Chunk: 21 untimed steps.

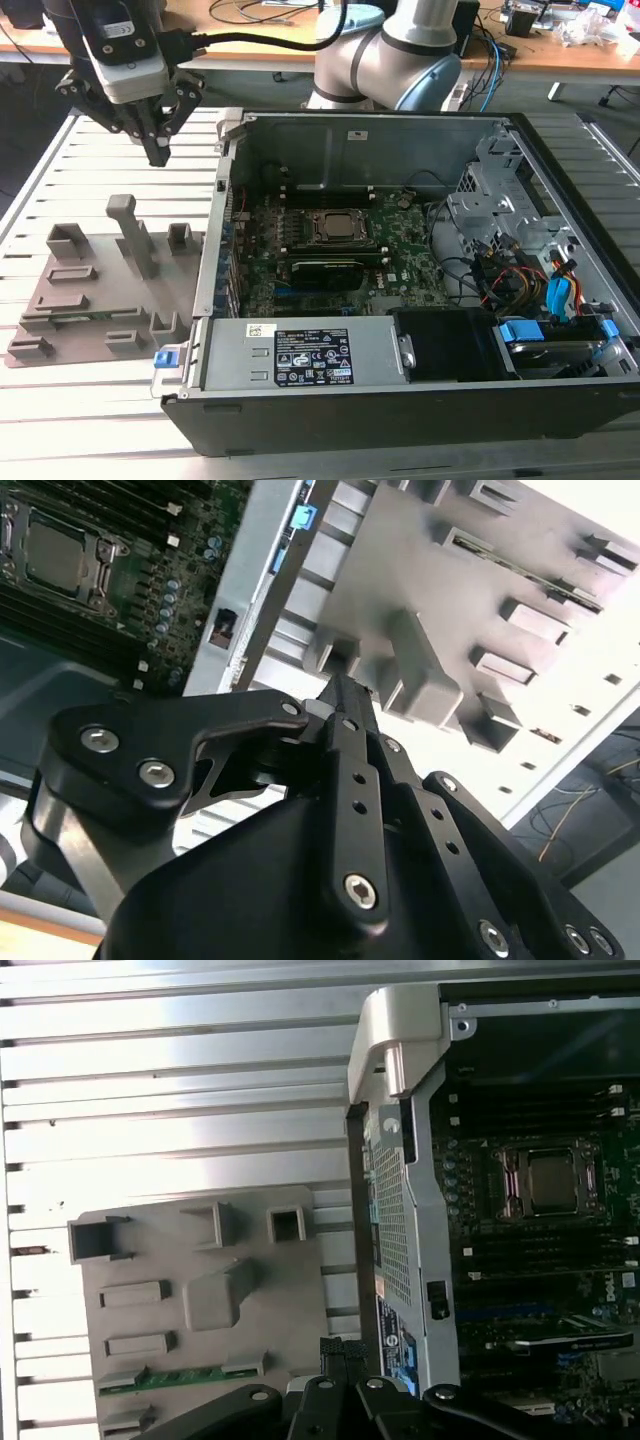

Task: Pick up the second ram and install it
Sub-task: 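Reach for the second ram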

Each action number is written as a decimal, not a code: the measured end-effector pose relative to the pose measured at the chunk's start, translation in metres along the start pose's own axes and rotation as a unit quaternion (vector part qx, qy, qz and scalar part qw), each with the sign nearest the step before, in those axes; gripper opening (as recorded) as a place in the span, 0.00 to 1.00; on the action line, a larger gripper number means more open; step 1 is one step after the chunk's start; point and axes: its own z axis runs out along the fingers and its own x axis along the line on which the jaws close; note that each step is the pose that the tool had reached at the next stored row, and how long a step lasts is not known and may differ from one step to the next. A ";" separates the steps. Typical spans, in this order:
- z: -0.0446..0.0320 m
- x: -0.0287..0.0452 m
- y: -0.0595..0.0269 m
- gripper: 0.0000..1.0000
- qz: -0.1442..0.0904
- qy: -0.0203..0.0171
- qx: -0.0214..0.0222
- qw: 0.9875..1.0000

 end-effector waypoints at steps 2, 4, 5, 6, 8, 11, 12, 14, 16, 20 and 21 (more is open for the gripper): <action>-0.0001 0.0043 -0.0003 0.11 0.000 0.000 0.000 1.000; -0.0002 0.0092 -0.0007 0.11 0.000 0.000 0.000 1.000; -0.0003 0.0123 -0.0009 0.11 0.000 0.000 0.000 1.000; -0.0004 0.0168 -0.0013 0.11 0.000 0.000 0.000 1.000; -0.0006 0.0249 -0.0019 0.11 0.000 0.000 0.000 1.000; -0.0007 0.0307 -0.0023 0.11 0.000 0.000 0.000 1.000; -0.0007 0.0327 -0.0024 0.11 0.000 0.000 0.000 1.000; -0.0007 0.0355 -0.0027 0.11 0.000 0.000 0.000 1.000; -0.0009 0.0447 -0.0033 0.11 0.000 0.000 0.000 1.000; -0.0009 0.0595 -0.0044 0.11 0.000 0.000 0.000 1.000; -0.0010 0.0647 -0.0049 0.11 0.000 0.000 0.000 1.000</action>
